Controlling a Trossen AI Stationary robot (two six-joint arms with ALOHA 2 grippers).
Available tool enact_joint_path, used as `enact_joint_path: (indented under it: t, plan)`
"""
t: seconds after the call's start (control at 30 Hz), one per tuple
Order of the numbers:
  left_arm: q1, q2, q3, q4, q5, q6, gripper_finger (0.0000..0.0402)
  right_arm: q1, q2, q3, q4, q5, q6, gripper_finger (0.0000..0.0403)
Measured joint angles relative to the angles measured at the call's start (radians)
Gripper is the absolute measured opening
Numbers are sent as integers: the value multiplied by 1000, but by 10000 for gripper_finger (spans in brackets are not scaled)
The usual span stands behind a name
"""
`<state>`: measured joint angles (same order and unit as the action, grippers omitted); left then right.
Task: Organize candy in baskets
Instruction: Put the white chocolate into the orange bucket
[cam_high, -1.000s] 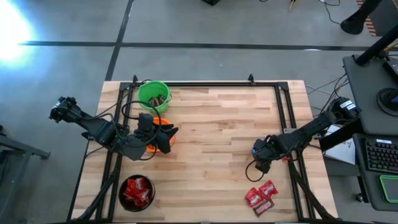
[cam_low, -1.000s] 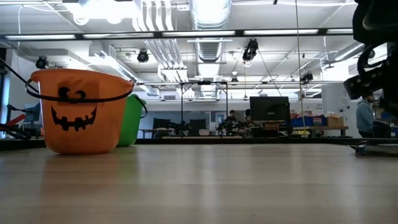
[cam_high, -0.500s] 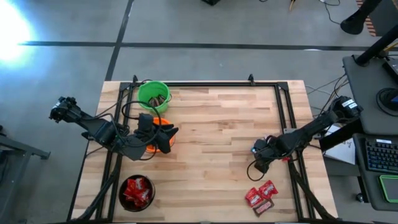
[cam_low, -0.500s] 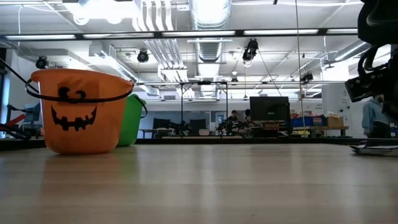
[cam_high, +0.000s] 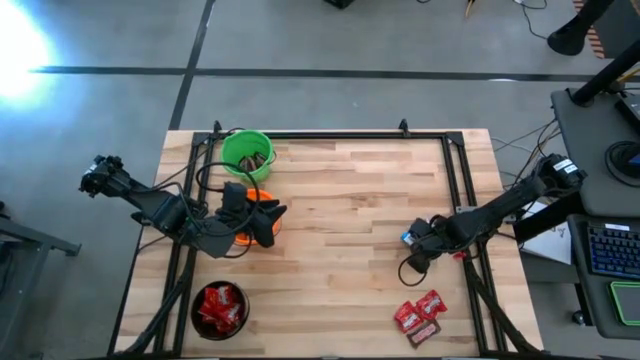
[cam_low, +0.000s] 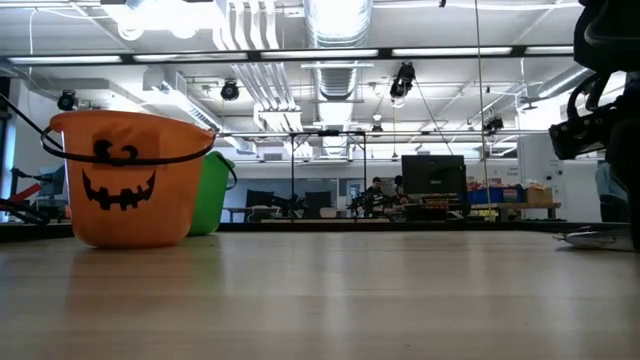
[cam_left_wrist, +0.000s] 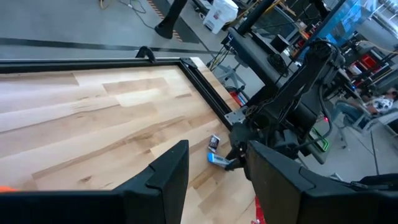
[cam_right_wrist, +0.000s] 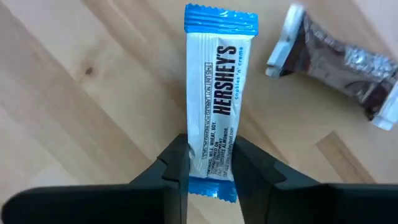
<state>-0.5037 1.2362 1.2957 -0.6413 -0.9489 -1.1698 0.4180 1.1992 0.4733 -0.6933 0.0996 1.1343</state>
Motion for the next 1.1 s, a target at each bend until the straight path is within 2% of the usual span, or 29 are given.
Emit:
enact_joint_path:
  t: [0.37, 1.1]
  plan:
    - [0, 0, 0, 2, 27, 6, 146, -1, 1, 8, -7, -13, 40, 71]
    - [0, -10, 0, -5, 77, 59, 146, 0, 3, 145, -9, -59, 25, 68]
